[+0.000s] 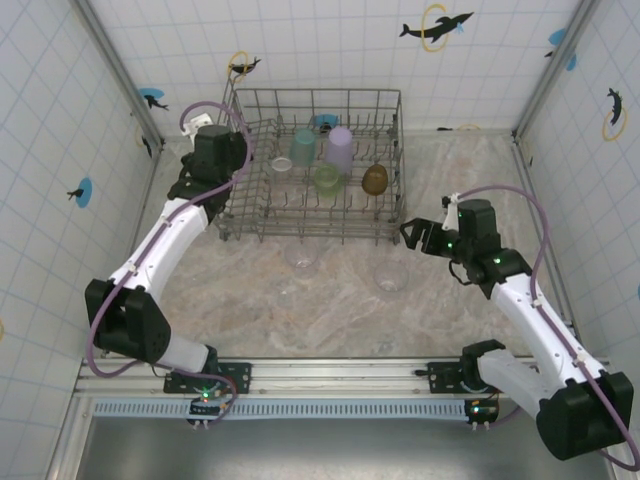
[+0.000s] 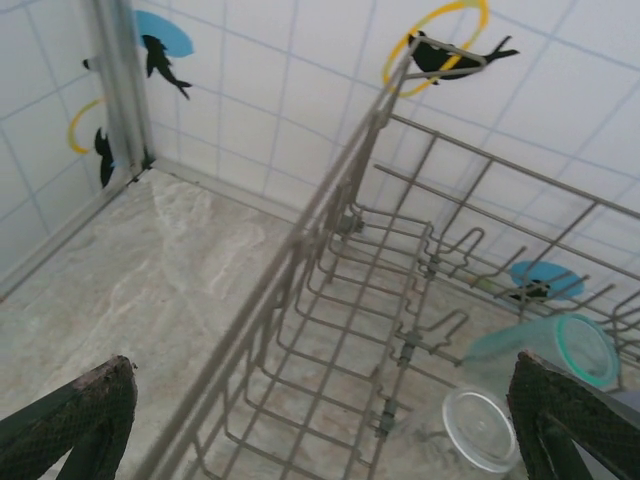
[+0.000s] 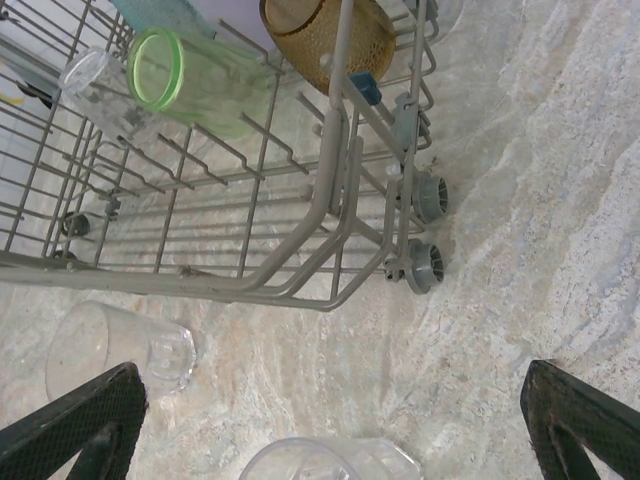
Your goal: Load the cups into the dish rack
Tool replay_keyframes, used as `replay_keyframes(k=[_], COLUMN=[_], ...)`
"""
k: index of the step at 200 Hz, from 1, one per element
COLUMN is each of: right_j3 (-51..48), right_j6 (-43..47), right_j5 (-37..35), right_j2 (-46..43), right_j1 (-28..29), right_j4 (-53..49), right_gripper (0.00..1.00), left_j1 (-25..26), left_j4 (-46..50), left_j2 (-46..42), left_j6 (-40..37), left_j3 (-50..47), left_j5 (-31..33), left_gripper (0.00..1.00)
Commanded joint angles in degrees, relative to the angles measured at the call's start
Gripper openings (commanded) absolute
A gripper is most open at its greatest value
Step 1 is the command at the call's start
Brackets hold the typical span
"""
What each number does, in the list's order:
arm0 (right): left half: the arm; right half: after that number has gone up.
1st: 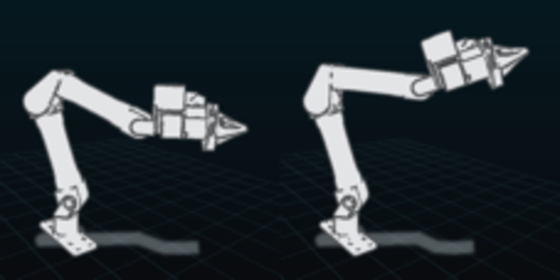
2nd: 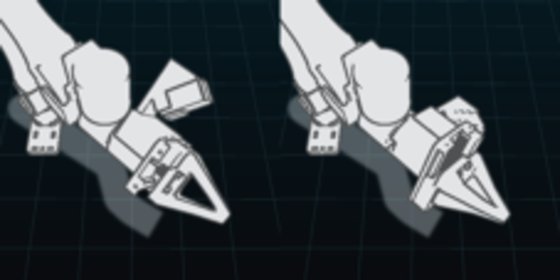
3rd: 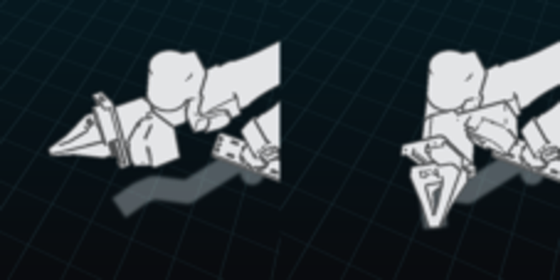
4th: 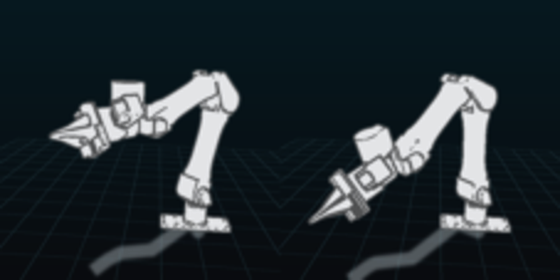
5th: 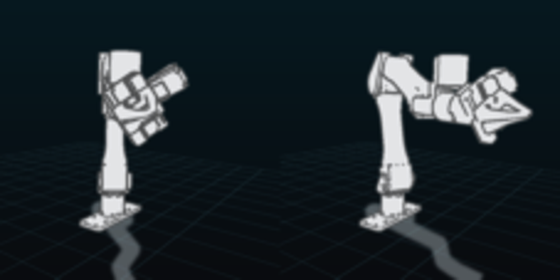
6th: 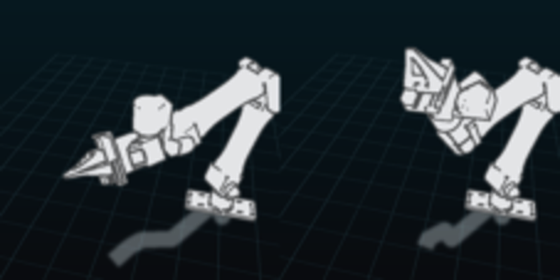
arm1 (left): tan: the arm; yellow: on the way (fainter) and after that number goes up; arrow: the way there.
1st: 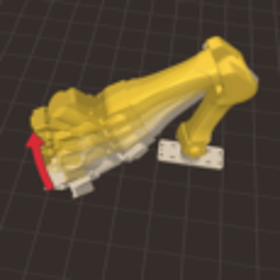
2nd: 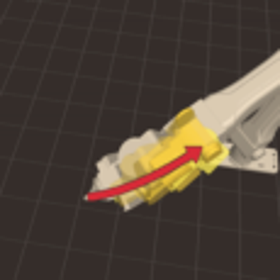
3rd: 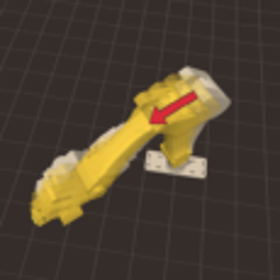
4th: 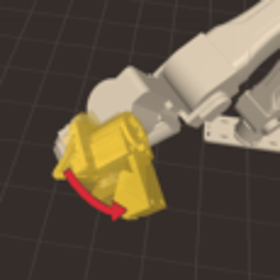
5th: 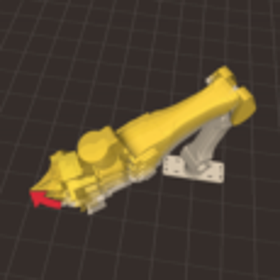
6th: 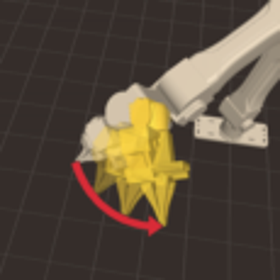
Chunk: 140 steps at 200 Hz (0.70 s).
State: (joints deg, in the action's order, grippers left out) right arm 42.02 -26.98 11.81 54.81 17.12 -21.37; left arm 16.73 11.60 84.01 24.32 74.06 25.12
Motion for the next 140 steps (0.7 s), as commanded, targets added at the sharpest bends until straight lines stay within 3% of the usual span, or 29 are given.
replay_keyframes(k=[1, 48, 140], right_j3=[-1.19, -3.88, -6.69], right_j6=[0.15, -0.22, -0.17], right_j5=[-1.61, -1.84, -0.39], right_j2=[-1.27, -2.03, -1.68], right_j1=[0.8, 1.82, 2.44], right_j4=[-3.16, -4.0, -3.75], right_gripper=[1.0, 1.0, 1.0], left_j1=[-0.69, -3.21, -4.54], left_j4=[1.73, -0.71, -6.3], left_j2=[-2.39, -1.44, 5.8], left_j6=[1.29, -0.49, -4.37], left_j3=[-0.51, -3.04, -2.7], left_j5=[0.35, -0.36, -15.04], left_gripper=[0.97, 0.97, 0.97])
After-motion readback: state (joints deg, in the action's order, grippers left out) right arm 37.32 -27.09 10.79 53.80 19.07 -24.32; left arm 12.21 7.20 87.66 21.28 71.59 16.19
